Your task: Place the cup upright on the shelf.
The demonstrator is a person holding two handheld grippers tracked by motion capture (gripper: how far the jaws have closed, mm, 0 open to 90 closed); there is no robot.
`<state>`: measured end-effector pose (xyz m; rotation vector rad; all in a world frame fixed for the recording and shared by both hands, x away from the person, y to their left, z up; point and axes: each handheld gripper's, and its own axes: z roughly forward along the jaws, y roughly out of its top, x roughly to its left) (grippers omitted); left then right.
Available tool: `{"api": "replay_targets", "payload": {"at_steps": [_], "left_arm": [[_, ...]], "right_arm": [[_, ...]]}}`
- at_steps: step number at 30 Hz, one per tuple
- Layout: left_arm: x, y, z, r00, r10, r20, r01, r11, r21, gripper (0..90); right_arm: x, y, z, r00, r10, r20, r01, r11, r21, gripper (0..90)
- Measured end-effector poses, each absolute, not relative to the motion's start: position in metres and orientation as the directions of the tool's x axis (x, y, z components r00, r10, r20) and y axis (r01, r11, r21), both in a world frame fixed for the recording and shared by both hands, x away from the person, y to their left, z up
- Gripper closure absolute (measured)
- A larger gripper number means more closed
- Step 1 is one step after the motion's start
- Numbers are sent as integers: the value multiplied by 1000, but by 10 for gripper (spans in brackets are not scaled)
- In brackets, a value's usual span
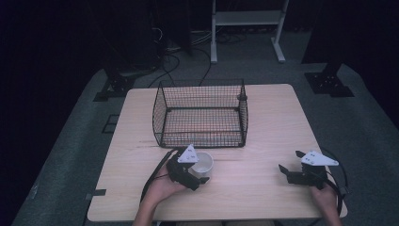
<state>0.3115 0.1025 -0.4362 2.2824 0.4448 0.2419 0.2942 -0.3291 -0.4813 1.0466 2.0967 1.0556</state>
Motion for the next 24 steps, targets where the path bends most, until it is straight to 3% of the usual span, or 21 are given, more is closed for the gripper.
{"api": "replay_targets", "payload": {"at_steps": [5,7,24], "left_arm": [[316,102,-440,917,399,16,271,-649,711,137],[317,103,-441,919,395,6,272,-643,716,205],[316,99,-431,922,388,2,265,-632,728,214]], "right_arm": [[294,-330,-481,-535,835,-129,390,379,839,131],[294,-330,-481,-535,835,-130,389,380,839,131],[294,-330,-481,-530,838,-129,388,375,842,131]]}}
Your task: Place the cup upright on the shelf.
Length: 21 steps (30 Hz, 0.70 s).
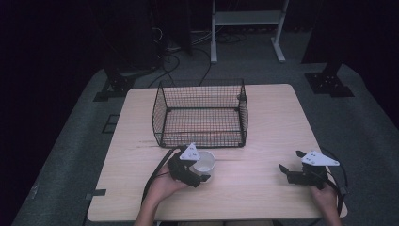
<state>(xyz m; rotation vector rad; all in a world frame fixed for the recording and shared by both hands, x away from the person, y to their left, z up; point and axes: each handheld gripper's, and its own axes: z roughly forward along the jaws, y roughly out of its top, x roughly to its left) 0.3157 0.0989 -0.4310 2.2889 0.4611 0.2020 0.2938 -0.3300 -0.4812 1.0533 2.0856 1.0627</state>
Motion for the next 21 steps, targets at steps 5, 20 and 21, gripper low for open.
{"api": "replay_targets", "payload": {"at_steps": [5,20,21], "left_arm": [[317,99,-422,924,383,9,250,-621,743,214],[321,103,-404,926,377,27,232,-622,748,214],[322,103,-403,926,377,27,231,-621,749,214]], "right_arm": [[294,-331,-481,-528,840,-124,391,370,843,131],[294,-332,-481,-527,843,-111,390,355,850,131],[294,-332,-481,-527,843,-110,390,355,850,131]]}}
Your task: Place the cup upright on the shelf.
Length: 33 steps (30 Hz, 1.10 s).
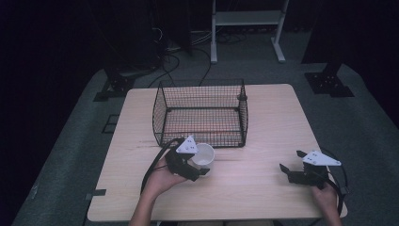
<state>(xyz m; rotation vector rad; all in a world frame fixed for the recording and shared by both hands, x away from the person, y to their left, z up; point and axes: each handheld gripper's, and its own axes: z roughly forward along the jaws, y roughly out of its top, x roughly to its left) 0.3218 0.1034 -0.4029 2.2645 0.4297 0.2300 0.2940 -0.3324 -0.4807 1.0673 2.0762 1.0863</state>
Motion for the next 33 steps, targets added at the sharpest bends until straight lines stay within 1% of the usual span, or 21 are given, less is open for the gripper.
{"api": "replay_targets", "payload": {"at_steps": [17,27,33], "left_arm": [[334,106,-377,933,357,49,202,-632,748,214],[338,103,-369,939,339,50,189,-636,748,214],[344,105,-357,941,333,61,176,-637,751,214]], "right_arm": [[294,-332,-481,-528,842,-112,392,359,847,131],[294,-332,-481,-526,844,-110,394,356,848,131],[295,-333,-481,-523,846,-105,398,351,848,131]]}}
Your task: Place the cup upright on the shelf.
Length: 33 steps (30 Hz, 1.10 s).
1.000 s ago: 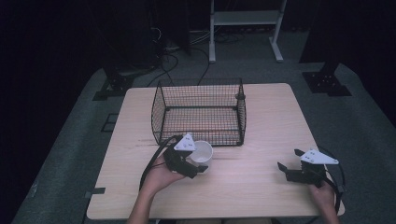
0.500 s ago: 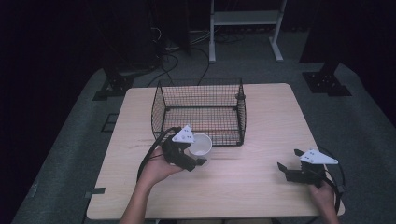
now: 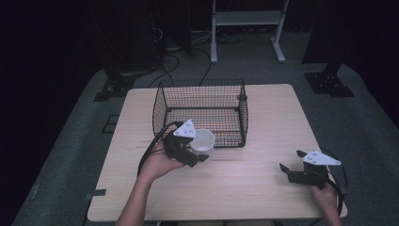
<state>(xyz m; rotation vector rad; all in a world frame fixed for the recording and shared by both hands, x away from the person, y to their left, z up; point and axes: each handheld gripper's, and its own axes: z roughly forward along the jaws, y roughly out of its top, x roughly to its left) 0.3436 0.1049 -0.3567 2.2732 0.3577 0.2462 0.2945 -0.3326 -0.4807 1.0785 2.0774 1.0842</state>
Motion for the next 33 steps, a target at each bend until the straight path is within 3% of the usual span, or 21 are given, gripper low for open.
{"api": "replay_targets", "payload": {"at_steps": [33], "left_arm": [[396,104,-304,932,350,90,176,-657,733,214]], "right_arm": [[294,-333,-480,-523,846,-100,395,345,852,131]]}}
